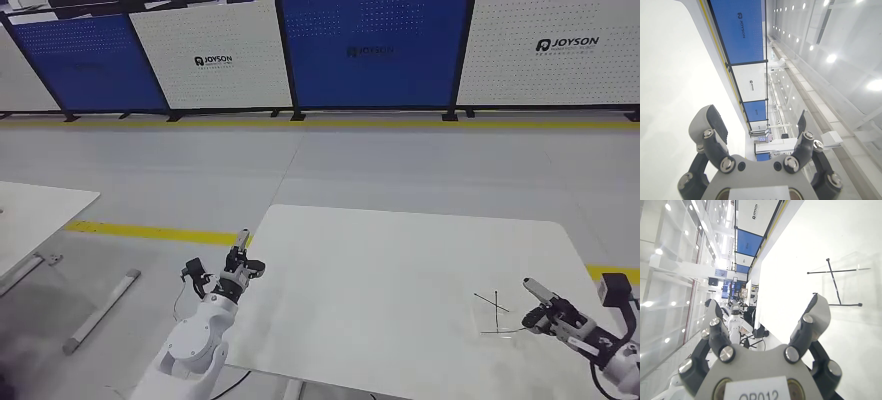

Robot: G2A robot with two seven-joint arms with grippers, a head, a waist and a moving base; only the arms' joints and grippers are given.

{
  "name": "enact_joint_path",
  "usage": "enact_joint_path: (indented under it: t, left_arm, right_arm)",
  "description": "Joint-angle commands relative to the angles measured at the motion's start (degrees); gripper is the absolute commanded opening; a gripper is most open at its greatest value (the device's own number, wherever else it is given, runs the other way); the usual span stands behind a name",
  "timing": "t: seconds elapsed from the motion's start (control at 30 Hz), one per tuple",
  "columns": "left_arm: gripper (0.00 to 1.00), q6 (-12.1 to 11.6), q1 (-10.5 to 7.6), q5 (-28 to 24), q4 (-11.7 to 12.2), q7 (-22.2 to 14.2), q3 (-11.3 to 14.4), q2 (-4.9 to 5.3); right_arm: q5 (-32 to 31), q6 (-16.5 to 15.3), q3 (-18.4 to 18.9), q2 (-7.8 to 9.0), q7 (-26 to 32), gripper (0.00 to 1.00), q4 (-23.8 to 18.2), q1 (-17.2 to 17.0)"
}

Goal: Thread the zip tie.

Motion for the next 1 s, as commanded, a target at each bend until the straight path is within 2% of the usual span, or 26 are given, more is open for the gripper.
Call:
enact_joint_path:
  t: [0.0, 0.33, 0.53, 0.7, 0.83, 0.97]
  left_arm:
    - [1.0, 0.0, 0.0, 0.0, 0.0, 0.0, 0.0, 0.0]
    - [1.0, 0.0, 0.0, 0.0, 0.0, 0.0, 0.0, 0.0]
    - [1.0, 0.0, 0.0, 0.0, 0.0, 0.0, 0.0, 0.0]
    - [1.0, 0.0, 0.0, 0.0, 0.0, 0.0, 0.0, 0.0]
    - [1.0, 0.0, 0.0, 0.0, 0.0, 0.0, 0.0, 0.0]
    - [1.0, 0.0, 0.0, 0.0, 0.0, 0.0, 0.0, 0.0]
  right_arm:
    - [0.0, 0.0, 0.0, 0.0, 0.0, 1.0, 0.0, 0.0]
    - [-0.4, -0.3, 0.1, 0.09, 0.6, 1.0, -0.1, 0.1]
    - [-4.7, -2.8, 3.0, 1.91, 14.0, 1.0, 1.2, 3.9]
    - [-8.9, -3.8, 1.6, 3.19, 22.9, 1.0, 3.0, 8.4]
    - [-11.0, -2.9, -2.7, 3.86, 27.0, 1.0, 7.1, 13.5]
    - [-11.0, -2.9, -2.7, 3.86, 27.0, 1.0, 7.1, 13.5]
